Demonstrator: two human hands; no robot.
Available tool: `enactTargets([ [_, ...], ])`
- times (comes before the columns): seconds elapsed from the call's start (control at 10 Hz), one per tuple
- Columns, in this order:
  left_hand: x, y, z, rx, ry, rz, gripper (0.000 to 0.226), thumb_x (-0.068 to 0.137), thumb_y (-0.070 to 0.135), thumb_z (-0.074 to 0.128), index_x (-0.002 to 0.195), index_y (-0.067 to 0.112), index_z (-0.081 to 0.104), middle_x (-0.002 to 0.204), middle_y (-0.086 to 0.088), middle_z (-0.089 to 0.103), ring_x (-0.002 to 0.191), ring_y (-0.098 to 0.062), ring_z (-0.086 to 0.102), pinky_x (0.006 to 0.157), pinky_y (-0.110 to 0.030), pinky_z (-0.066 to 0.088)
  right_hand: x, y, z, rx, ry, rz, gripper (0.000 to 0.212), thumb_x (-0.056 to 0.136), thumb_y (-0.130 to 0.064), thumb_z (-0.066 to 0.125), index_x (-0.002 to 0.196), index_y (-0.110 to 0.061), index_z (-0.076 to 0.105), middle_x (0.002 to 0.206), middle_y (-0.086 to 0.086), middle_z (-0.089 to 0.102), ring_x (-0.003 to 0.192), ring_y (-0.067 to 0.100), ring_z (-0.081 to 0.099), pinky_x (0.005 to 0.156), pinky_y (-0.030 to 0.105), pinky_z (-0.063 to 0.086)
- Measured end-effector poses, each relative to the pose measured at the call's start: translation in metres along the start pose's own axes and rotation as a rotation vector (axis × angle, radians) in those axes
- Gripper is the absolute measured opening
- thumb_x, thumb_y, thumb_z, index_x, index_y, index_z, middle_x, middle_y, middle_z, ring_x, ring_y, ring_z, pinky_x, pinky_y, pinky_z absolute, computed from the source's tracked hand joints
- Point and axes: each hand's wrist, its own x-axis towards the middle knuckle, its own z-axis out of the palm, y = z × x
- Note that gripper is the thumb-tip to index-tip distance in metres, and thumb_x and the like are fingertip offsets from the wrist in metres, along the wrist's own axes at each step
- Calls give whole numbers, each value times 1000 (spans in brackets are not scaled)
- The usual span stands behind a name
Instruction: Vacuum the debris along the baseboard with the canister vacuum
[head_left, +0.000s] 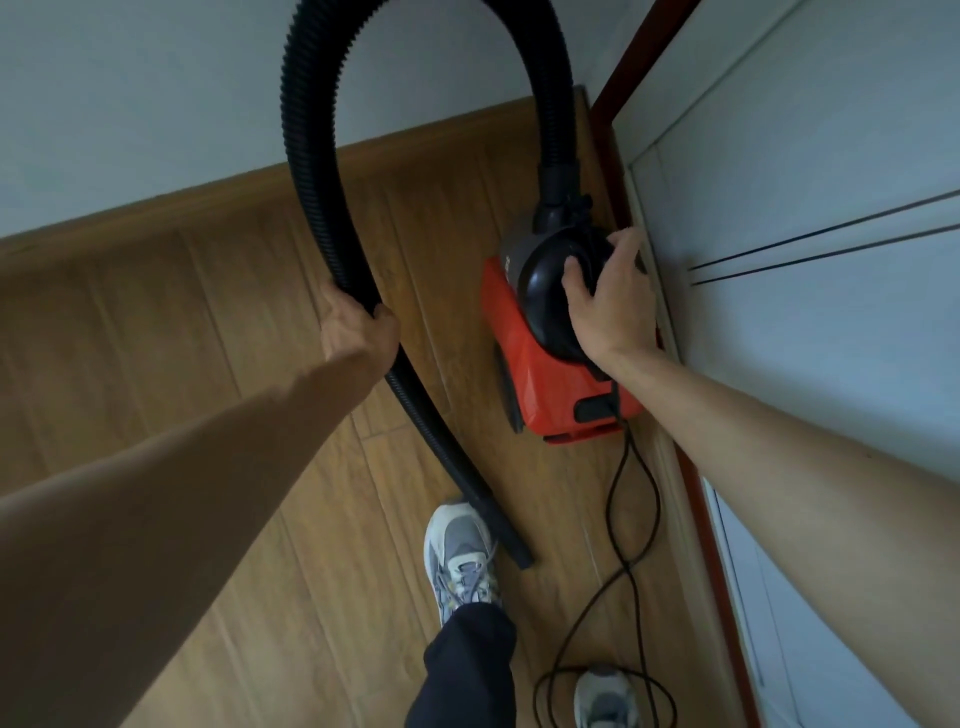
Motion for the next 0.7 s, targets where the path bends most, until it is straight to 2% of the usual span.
enactTargets([
  [0.1,-4,1,-12,94,-35,-69,62,102,28,43,152,7,13,142,-22,46,123,-39,51,92,-39,45,-16,-4,-13,-69,-168,38,67,96,-33,58,149,-9,24,142,13,47,119,29,56,85,33,49],
  [0.2,-15,4,-26,162,-64,-92,76,103,33,44,155,3,-2,147,-24,41,127,-38,48,97,-42,45,-33,-8,-29,-120,-293,50,88,95,-32,61,157,-12,2,154,16,30,133,30,45,99,34,43],
  [0.3,-36,8,-44,212,-85,-65,84,103,36,44,154,4,-14,152,-22,35,132,-37,45,98,-39,44,-39,-17,-44,-152,-382,71,92,95,-34,62,158,-15,-3,156,17,26,136,32,41,105,37,40],
  [0.4,-57,12,-62,276,-81,36,90,100,39,48,154,8,-16,155,-22,30,132,-37,44,97,-40,44,-45,-27,-62,-158,-462,38,91,94,-35,63,158,-18,0,157,16,26,138,32,38,108,39,38],
  [0.5,-77,13,-78,384,-83,164,91,96,39,55,156,8,-6,151,-23,31,129,-39,44,96,-45,47,-55,-35,-84,-190,-502,-24,89,94,-37,63,157,-19,4,156,15,29,138,31,39,109,41,38],
  [0.6,-101,18,-93,487,-74,301,83,92,37,62,152,8,12,136,-24,42,116,-40,51,86,-46,50,-66,-51,-110,-195,-530,-86,85,94,-39,61,157,-20,7,154,14,33,136,31,41,108,43,40],
  [0.7,-130,23,-110,545,-54,423,73,90,35,63,145,7,24,128,-22,47,110,-38,54,81,-45,51,-78,-64,-138,-308,-537,-145,83,94,-44,59,155,-21,8,150,15,37,130,34,47,103,47,45],
])
